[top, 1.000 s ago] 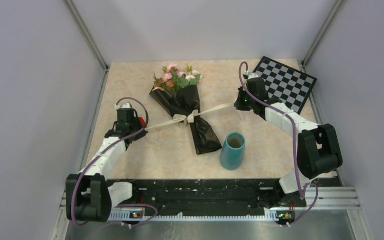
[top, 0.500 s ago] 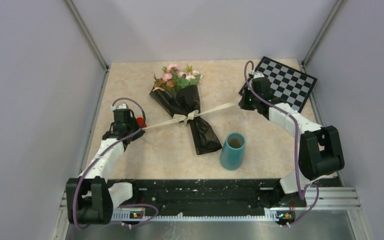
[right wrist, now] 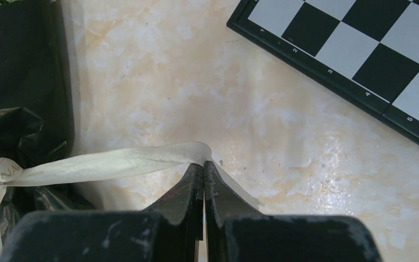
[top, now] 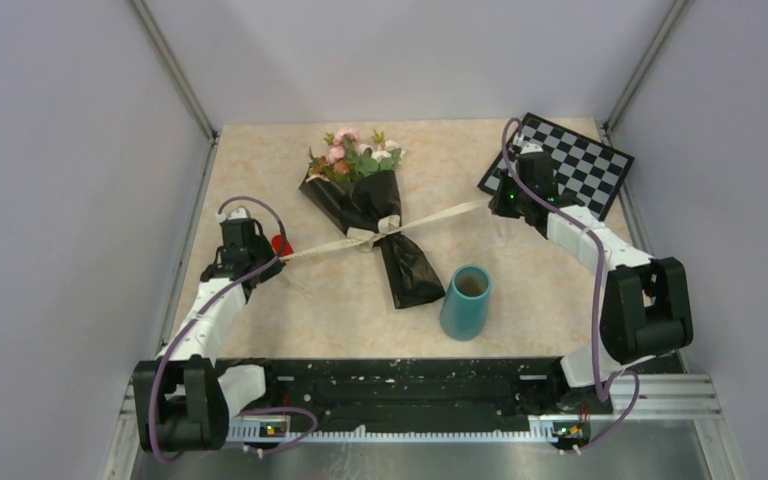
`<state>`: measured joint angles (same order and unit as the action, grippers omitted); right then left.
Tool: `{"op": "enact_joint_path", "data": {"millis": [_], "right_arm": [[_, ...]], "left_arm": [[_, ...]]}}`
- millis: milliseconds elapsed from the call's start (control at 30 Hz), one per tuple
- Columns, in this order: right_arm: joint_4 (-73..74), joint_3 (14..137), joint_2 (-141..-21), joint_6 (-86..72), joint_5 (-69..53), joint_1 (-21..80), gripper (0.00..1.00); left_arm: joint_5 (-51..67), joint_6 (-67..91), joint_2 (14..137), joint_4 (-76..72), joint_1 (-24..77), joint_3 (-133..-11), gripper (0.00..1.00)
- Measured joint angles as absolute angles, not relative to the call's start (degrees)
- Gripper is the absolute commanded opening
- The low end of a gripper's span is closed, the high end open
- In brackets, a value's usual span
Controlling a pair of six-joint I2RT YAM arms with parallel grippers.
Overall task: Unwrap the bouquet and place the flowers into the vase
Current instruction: Untie the ribbon from the wrapping paper.
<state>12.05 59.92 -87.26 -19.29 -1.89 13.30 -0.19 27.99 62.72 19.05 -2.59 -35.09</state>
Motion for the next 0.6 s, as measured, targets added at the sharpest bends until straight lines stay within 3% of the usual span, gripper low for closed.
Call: {"op": "enact_joint_path", "data": {"millis": [600], "right_arm": [[13.1,59.9,-86.0,-18.5,-1.7,10.4,0.0]], "left_arm": [[1.3,27.9,61.9,20.2,-5.0,-35.1,0.0]]}}
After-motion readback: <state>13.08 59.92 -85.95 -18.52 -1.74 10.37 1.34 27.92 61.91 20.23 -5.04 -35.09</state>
